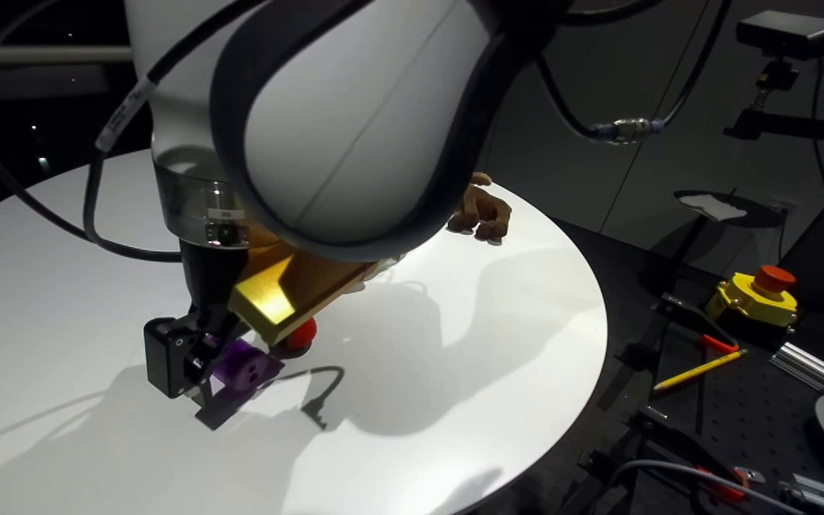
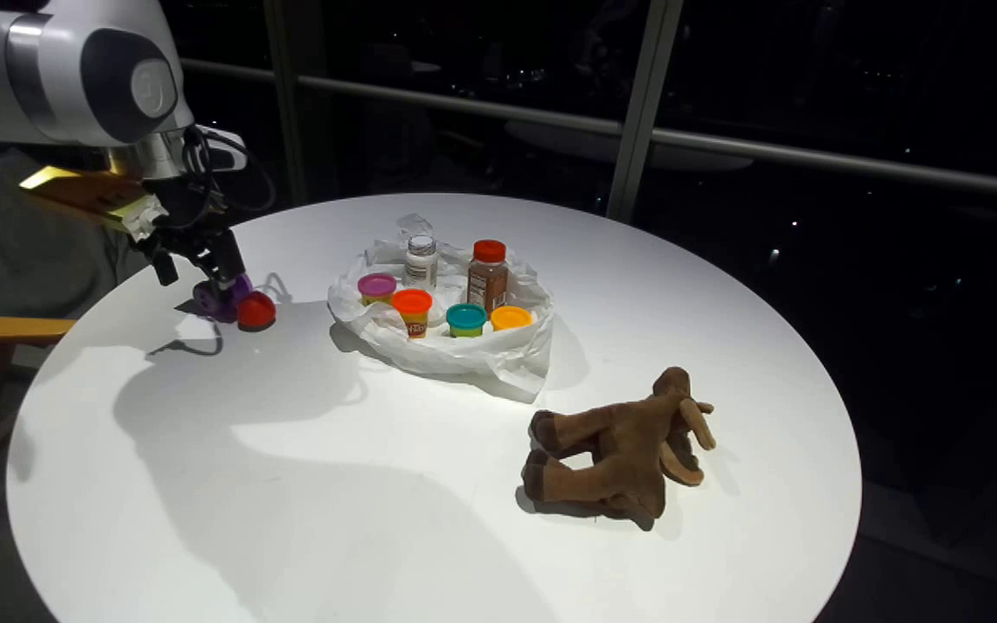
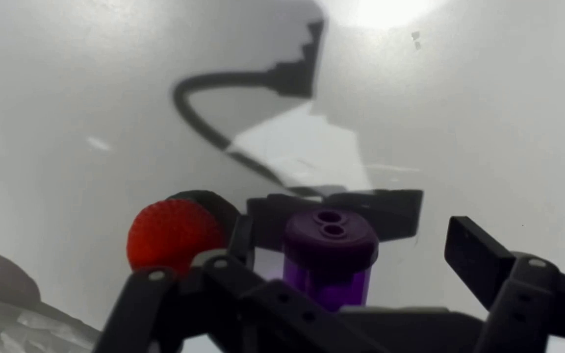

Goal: Pick up the objects from the table and put them in the plastic bag.

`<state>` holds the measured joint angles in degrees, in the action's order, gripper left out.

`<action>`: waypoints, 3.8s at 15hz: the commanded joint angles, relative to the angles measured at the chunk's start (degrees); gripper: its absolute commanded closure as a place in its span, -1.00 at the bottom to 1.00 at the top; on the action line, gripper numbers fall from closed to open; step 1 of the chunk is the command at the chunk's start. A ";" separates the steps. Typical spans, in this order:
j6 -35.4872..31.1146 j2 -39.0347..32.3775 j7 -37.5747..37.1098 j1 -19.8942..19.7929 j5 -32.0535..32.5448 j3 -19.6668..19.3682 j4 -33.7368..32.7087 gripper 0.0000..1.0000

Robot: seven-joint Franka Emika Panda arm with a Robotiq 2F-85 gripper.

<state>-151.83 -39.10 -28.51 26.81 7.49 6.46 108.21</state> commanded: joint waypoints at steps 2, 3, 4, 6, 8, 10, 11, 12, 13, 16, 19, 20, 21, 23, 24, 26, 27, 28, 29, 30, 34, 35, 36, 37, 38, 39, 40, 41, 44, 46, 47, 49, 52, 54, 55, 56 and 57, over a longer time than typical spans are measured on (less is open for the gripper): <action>-2.27 -1.04 1.13 1.42 -0.78 -1.59 -2.17 -1.00; -2.40 -1.29 1.38 1.49 -0.57 -1.82 -2.55 -1.00; -2.31 -1.75 1.60 1.55 -0.41 -2.13 -3.12 -1.00; -2.00 -2.72 2.16 1.45 -0.57 -2.39 -4.25 -1.00; -1.83 -4.00 2.92 1.25 -0.75 -2.38 -5.45 -0.49; -2.43 -5.52 3.20 1.37 -0.78 -2.64 -6.84 -0.16; -2.62 -6.04 3.14 1.50 -0.83 -2.78 -7.38 -0.02; -2.85 -6.43 2.99 1.78 -0.66 -3.14 -7.93 0.17; -3.12 -6.59 2.79 2.11 -0.46 -3.52 -8.22 0.30; -4.66 -5.30 1.31 4.09 0.87 -6.18 -7.90 0.55; -6.23 -1.51 -0.44 6.51 1.97 -9.74 -6.06 0.55; -6.25 -0.24 -1.00 7.38 2.42 -11.28 -5.82 0.55; -6.17 1.13 -2.12 8.11 3.00 -13.39 -5.85 0.55; -5.72 3.58 -3.97 8.47 3.91 -17.05 -5.97 0.55; -5.65 4.37 -4.83 8.31 4.57 -18.82 -6.35 0.55; -5.88 4.90 -5.62 6.37 5.54 -21.22 -6.62 0.55; -5.93 4.50 -5.82 5.28 5.78 -22.18 -7.16 0.55; -5.96 3.90 -5.74 3.79 5.47 -22.62 -7.35 0.55; -5.87 2.79 -5.71 2.37 5.48 -23.10 -7.74 0.55; -6.03 2.31 -5.61 0.91 5.37 -23.08 -7.33 0.55; -6.38 -1.92 -4.15 -4.29 3.90 -22.08 -8.25 0.55; -6.14 -2.03 -3.66 -5.18 3.43 -21.55 -8.02 0.55; -5.90 -1.89 -3.17 -5.85 2.88 -20.74 -7.68 0.55; -6.07 -2.48 -3.01 -6.42 2.58 -20.36 -7.86 0.55; -5.99 -2.43 -2.80 -6.86 2.20 -19.71 -7.85 0.55; -6.08 -2.10 -2.66 -7.11 1.83 -19.15 -7.49 0.55; -6.35 -2.03 -2.63 -7.26 1.48 -18.73 -7.35 0.55; -6.51 -1.95 -2.59 -7.34 1.18 -18.36 -7.22 0.55; -6.35 -1.43 -1.81 -7.99 0.41 -17.40 -7.01 -0.45; -6.73 -1.09 -1.79 -8.31 0.00 -17.14 -6.81 -0.57; -7.14 -0.92 -1.91 -8.33 -0.19 -17.27 -6.75 -0.72; -8.48 0.09 -2.24 -8.11 -0.19 -17.90 -6.10 -0.98; -8.13 4.07 -3.52 -6.57 0.24 -19.00 -4.16 -1.00; -0.17 9.07 -2.66 -6.57 -0.18 -17.49 -2.15 -1.00; 3.58 11.38 -3.56 -5.59 0.94 -17.62 -0.94 -1.00; 6.46 13.52 -4.84 -4.71 2.13 -17.50 -0.04 -1.00; 10.14 15.16 -5.61 -4.24 2.72 -16.55 0.77 -1.00</action>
<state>-149.46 -31.87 -32.10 20.53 8.56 -11.25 103.72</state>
